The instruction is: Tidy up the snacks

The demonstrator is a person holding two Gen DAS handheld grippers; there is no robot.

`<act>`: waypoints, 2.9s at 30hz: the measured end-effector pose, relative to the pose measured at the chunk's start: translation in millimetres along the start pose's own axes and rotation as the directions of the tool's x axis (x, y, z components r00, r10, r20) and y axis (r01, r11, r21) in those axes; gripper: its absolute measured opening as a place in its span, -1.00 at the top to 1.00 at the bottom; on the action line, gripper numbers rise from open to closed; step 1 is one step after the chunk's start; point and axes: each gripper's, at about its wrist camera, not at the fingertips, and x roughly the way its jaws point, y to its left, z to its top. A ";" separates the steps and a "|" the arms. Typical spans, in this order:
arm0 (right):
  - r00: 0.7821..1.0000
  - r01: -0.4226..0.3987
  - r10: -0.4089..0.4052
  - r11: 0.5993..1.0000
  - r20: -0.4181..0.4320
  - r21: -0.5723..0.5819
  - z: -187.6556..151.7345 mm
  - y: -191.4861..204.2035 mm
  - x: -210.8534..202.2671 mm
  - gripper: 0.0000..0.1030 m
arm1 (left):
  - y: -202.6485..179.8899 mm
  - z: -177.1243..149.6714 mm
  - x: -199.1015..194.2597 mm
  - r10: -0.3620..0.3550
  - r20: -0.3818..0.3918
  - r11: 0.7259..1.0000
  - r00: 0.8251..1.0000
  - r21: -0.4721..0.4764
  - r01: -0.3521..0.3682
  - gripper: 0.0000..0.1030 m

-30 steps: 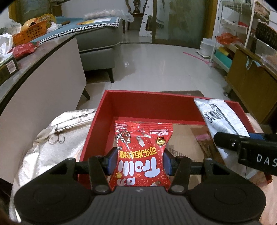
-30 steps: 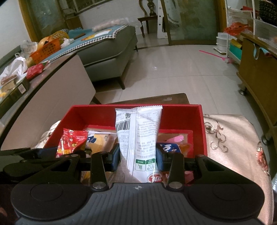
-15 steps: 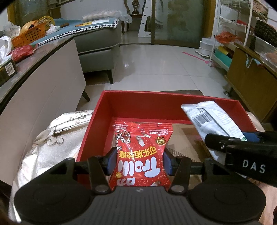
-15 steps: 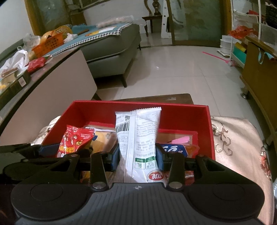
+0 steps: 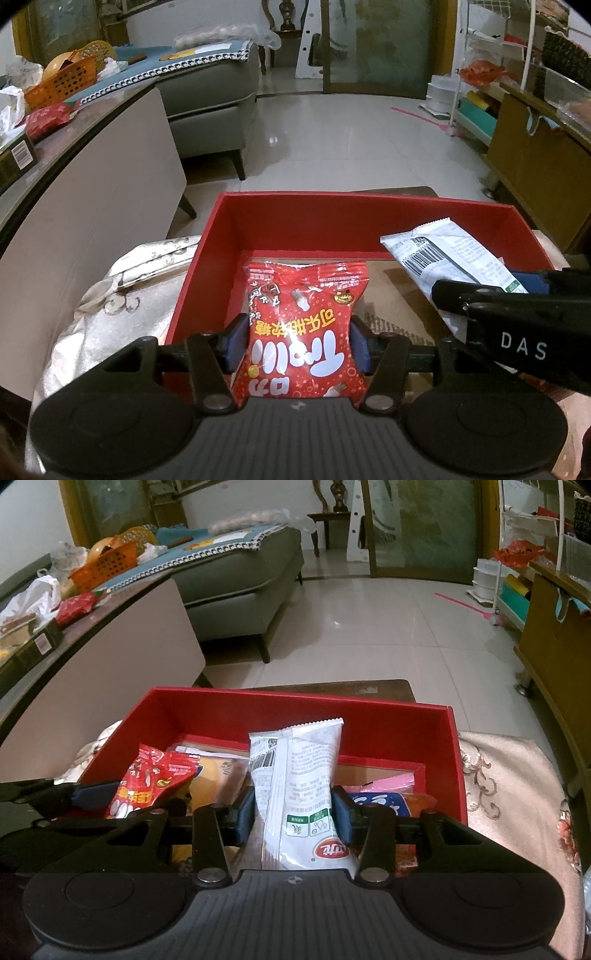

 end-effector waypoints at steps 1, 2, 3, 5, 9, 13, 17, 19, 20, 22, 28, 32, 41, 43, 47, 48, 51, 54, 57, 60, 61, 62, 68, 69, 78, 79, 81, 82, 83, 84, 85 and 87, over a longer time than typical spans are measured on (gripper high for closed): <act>1.000 -0.001 0.001 1.000 0.000 -0.002 -0.1 0.0 0.4 -0.03 | 0.1 0.2 0.6 0.001 -0.004 1.000 1.000 -0.001 -0.001 0.01; 1.000 -0.002 0.002 1.000 0.000 -0.003 0.0 0.2 1.1 -0.04 | 0.3 0.7 0.9 0.002 -0.011 1.000 1.000 -0.005 -0.002 0.01; 1.000 -0.003 0.003 1.000 -0.002 -0.002 0.2 -0.2 2.3 -0.05 | 0.6 0.7 1.1 0.001 -0.013 1.000 1.000 -0.006 -0.001 0.01; 1.000 -0.004 0.004 1.000 -0.002 -0.001 0.0 -0.9 4.2 -0.05 | 1.0 0.1 0.2 0.006 -0.011 1.000 1.000 -0.004 -0.006 0.01; 1.000 0.001 -0.001 1.000 0.003 -0.002 -0.3 -0.2 7.3 -0.17 | -0.7 -0.2 -2.5 0.007 -0.012 1.000 1.000 0.015 -0.007 -0.04; 1.000 0.006 -0.005 1.000 0.009 -0.012 1.8 3.8 6.8 -0.20 | -4.2 0.5 -9.4 0.014 0.010 0.999 1.000 0.043 -0.014 -0.10; 1.000 0.009 -0.009 1.000 0.022 -0.020 4.0 6.9 0.0 -0.20 | -0.3 -0.1 -16.6 0.010 0.019 0.999 1.000 0.040 -0.011 -0.11; 0.999 0.005 -0.004 1.000 0.032 -0.021 6.7 8.9 -7.1 -0.21 | 2.9 0.9 -22.1 0.008 0.023 0.999 1.000 0.039 -0.009 -0.11; 0.999 0.004 -0.003 1.000 0.039 -0.024 7.8 10.7 -11.8 -0.22 | 5.2 1.7 -25.8 0.002 0.024 0.999 1.000 0.036 -0.003 -0.11; 0.999 0.001 0.001 0.999 0.050 -0.034 9.7 14.9 -21.7 -0.28 | 12.1 3.9 -33.5 -0.022 0.024 1.000 0.999 0.013 0.022 -0.11; 0.998 -0.015 0.019 0.998 0.063 -0.055 6.0 27.3 -55.4 -0.29 | 36.1 0.0 -62.0 -0.088 0.005 0.996 0.996 -0.025 0.088 -0.13; 0.998 -0.031 0.033 0.997 0.044 -0.064 -10.5 35.1 -78.5 -0.30 | 54.1 -15.8 -86.2 -0.143 -0.002 0.989 0.990 -0.050 0.143 -0.14; 0.995 -0.058 0.054 0.997 -0.078 -0.049 -53.3 34.0 -89.0 -0.32 | 81.9 -57.1 -99.5 -0.190 -0.048 0.975 0.981 -0.123 0.183 -0.23; 0.992 -0.052 0.050 0.999 -0.112 -0.012 -55.9 27.2 -73.8 -0.32 | 84.3 -63.7 -89.2 -0.215 -0.074 0.969 0.974 -0.139 0.203 -0.23; 0.981 -0.100 0.102 0.995 -0.167 0.020 -60.8 25.0 -46.6 -0.32 | 81.7 -63.7 -77.8 -0.304 -0.083 0.943 0.949 -0.168 0.287 -0.23; 0.978 -0.115 0.115 0.993 -0.175 0.011 -62.8 27.7 -40.2 -0.32 | 79.5 -60.7 -76.5 -0.307 -0.081 0.942 0.948 -0.167 0.291 -0.23; 0.968 -0.168 0.161 0.985 -0.193 -0.022 -68.0 38.5 -21.1 -0.32 | 75.8 -53.6 -76.3 -0.288 -0.073 0.949 0.955 -0.157 0.274 -0.23; 0.958 -0.211 0.195 0.976 -0.210 -0.059 -71.7 49.8 -5.8 -0.42 | 80.2 -50.2 -76.2 -0.296 -0.067 0.945 0.953 -0.164 0.282 -0.23; 0.956 -0.217 0.187 0.969 -0.224 -0.116 -77.8 65.3 0.0 -0.53 | 88.1 -51.3 -75.4 -0.296 -0.076 0.945 0.952 -0.171 0.280 -0.23; 0.942 -0.273 0.210 0.933 -0.262 -0.233 -92.4 88.5 -8.1 -0.52 | 93.5 -53.0 -74.1 -0.295 -0.084 0.944 0.952 -0.179 0.277 -0.23; 0.940 -0.282 0.209 0.922 -0.271 -0.264 -98.5 95.1 -11.5 -0.52 | 95.6 -53.2 -74.2 -0.296 -0.085 0.944 0.952 -0.180 0.277 -0.23; 0.936 -0.288 0.205 0.913 -0.285 -0.289 -105.5 101.5 -15.0 -0.51 | 96.2 -53.4 -74.8 -0.298 -0.087 0.943 0.951 -0.181 0.279 -0.23; 0.868 -0.417 0.267 0.851 -0.420 -0.321 -142.6 116.3 -53.9 -0.48 | 90.8 -53.5 -75.8 -0.338 -0.112 0.935 0.934 -0.148 0.321 -0.23; 0.871 -0.409 0.260 0.854 -0.417 -0.321 -146.2 113.2 -60.6 -0.49 | 89.5 -54.2 -77.2 -0.347 -0.107 0.933 0.932 -0.136 0.332 -0.23; 0.896 -0.351 0.275 0.920 -0.350 -0.174 -140.5 52.4 -108.2 -0.49 | 36.6 -59.9 -74.3 -0.428 -0.126 0.866 0.895 0.225 0.446 -0.23; 0.899 -0.339 0.265 0.926 -0.349 -0.170 -140.2 47.9 -107.4 -0.49 | 31.5 -59.7 -70.7 -0.439 -0.142 0.855 0.887 0.239 0.461 -0.23; 0.899 -0.329 0.261 0.933 -0.352 -0.149 -139.2 39.1 -106.5 -0.49 | 21.9 -57.3 -63.0 -0.466 -0.163 0.827 0.869 0.267 0.494 -0.23; 0.898 -0.325 0.258 0.935 -0.356 -0.141 -138.8 37.5 -105.9 -0.49 | 15.0 -56.8 -58.7 -0.471 -0.175 0.814 0.864 0.291 0.503 -0.23; 0.898 -0.317 0.252 0.939 -0.360 -0.133 -138.7 35.2 -104.2 -0.49 | 8.1 -56.7 -54.1 -0.468 -0.186 0.804 0.864 0.316 0.503 -0.23; 0.897 -0.311 0.246 0.942 -0.368 -0.127 -138.8 32.7 -102.5 -0.49 | 3.3 -57.3 -49.7 -0.462 -0.192 0.798 0.866 0.335 0.501 -0.23; 0.894 -0.309 0.242 0.943 -0.378 -0.126 -138.7 28.7 -102.4 -0.49 | -2.0 -57.1 -44.3 -0.455 -0.202 0.795 0.867 0.346 0.497 -0.23; 0.890 -0.305 0.234 0.943 -0.392 -0.129 -140.8 28.2 -99.7 -0.49 | -6.0 -58.2 -28.9 -0.443 -0.234 0.797 0.865 0.339 0.500 -0.23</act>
